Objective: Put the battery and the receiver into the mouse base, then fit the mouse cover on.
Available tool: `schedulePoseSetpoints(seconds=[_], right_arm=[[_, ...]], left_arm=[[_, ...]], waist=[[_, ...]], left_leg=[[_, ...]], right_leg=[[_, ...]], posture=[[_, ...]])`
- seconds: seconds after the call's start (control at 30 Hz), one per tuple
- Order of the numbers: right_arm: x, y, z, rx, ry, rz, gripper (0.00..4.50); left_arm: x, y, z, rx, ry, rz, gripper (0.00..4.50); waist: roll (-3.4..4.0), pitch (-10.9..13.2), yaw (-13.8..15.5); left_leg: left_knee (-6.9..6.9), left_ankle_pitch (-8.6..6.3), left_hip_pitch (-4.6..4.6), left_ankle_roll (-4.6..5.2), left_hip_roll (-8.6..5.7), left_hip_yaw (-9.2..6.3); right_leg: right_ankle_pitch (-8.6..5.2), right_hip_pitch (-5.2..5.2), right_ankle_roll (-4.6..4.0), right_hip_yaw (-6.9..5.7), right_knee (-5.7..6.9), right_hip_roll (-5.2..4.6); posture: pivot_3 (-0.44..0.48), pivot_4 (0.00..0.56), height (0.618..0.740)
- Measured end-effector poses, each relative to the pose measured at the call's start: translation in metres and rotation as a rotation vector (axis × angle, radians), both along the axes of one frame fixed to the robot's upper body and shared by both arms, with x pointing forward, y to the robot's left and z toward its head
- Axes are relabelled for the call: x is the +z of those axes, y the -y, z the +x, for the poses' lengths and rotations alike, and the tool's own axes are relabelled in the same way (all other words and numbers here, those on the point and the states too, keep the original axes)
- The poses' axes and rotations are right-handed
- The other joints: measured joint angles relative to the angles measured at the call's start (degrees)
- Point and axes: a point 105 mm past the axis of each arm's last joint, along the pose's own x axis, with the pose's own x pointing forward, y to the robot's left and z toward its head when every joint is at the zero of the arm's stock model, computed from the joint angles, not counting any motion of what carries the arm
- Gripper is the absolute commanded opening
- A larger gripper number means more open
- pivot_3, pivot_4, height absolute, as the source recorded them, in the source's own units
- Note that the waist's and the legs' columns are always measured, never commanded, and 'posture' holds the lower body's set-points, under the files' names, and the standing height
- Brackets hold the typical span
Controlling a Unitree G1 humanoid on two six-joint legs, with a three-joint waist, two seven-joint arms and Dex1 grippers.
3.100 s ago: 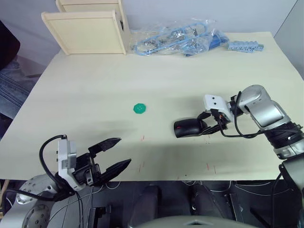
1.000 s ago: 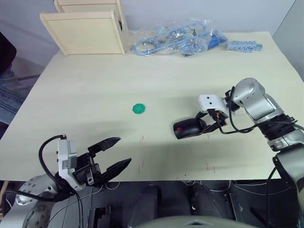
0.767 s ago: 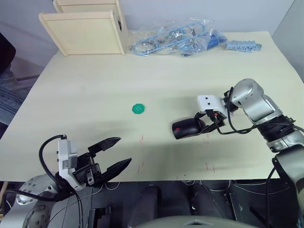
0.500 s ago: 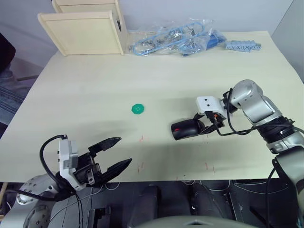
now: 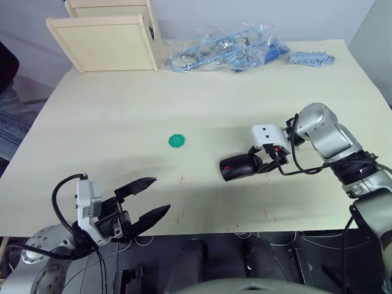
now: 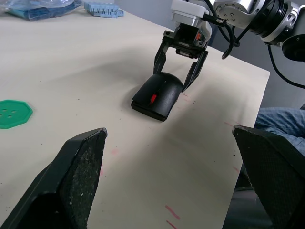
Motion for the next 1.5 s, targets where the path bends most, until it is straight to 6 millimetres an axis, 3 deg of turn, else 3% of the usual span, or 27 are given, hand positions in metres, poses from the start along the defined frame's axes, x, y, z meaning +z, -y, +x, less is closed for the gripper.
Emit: schedulePoseSetpoints(seconds=[1.5], right_arm=[[0.0018, -0.0059, 0.0079, 0.036, -0.022, -0.022, 3.07]], left_arm=[[-0.0022, 0.0036, -0.0004, -0.013, 0.007, 0.005, 4.50]], waist=[[0.00, 0.00, -0.39]], left_leg=[[0.00, 0.00, 0.04, -0.01, 0.10, 0.04]], right_leg=[[0.05, -0.04, -0.08, 0.04, 0.03, 0.08]], posture=[[0.000, 0.150, 0.740]])
